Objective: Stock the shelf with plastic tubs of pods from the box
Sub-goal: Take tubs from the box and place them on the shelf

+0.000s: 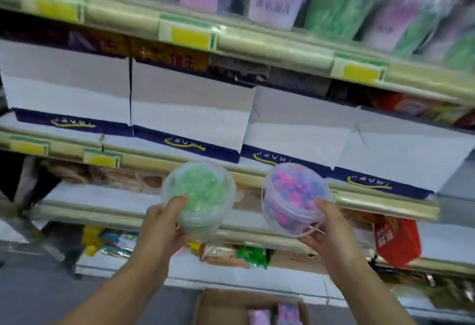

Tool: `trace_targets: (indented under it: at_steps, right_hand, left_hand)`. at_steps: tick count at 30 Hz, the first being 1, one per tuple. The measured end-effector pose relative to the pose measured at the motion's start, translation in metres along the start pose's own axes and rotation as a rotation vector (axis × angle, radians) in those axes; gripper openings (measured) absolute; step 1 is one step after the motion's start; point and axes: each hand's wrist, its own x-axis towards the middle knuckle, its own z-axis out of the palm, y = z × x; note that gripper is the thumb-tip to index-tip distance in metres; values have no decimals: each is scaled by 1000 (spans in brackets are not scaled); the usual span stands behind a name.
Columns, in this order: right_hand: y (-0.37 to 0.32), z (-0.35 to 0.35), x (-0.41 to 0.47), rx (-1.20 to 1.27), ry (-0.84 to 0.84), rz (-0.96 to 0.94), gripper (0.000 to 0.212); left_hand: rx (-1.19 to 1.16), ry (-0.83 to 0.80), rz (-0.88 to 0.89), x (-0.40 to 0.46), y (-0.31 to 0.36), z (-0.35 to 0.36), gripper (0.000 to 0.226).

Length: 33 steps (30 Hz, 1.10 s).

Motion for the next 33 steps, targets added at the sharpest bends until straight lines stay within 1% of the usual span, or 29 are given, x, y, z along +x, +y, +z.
trace_targets:
  at_steps: [2,4,6,12,14,15,17,19,23,27,29,30,33]
  right_hand:
    - [-32,1,-18,-18,1,-57,21]
    - [-62,0,-34,-13,-11,-96,23]
    - [-91,-1,-48,-5,-24,-132,22]
    - [-165,-11,-70,9,0,-235,17]
    - [-186,-17,-72,-1,18,-269,19]
    - [-195,-20,-72,-1,19,-287,19]
    - [-213,-27,-71,9,17,-312,19]
    - [-228,-35,-67,10,25,-328,22]
    - [-254,-49,-60,20,19,-352,16]
    - [-270,-61,-49,15,-3,-367,17]
    - [-276,-65,-44,10,-12,-372,16]
    - [-277,-67,-41,9,-15,-374,16]
    - [-281,-69,-33,13,-21,-370,20]
  left_hand:
    - [-1,-46,27,-17,28,8,37]
    - [-5,-100,43,-32,51,17,31]
    - [-2,-153,42,-46,72,26,22]
    - [-37,-315,48,-79,132,68,11]
    - [-51,-359,47,-88,151,87,14]
    - [-59,-378,45,-91,159,96,20]
    - [-54,-393,66,-97,174,117,31]
    - [-29,-408,118,-98,187,137,34]
    - [19,-425,171,-101,219,181,43]
    - [46,-418,212,-106,246,228,20]
    - [64,-391,226,-102,256,248,20]
    - [68,-379,234,-97,262,257,23]
    - [29,-332,247,-80,276,283,44]
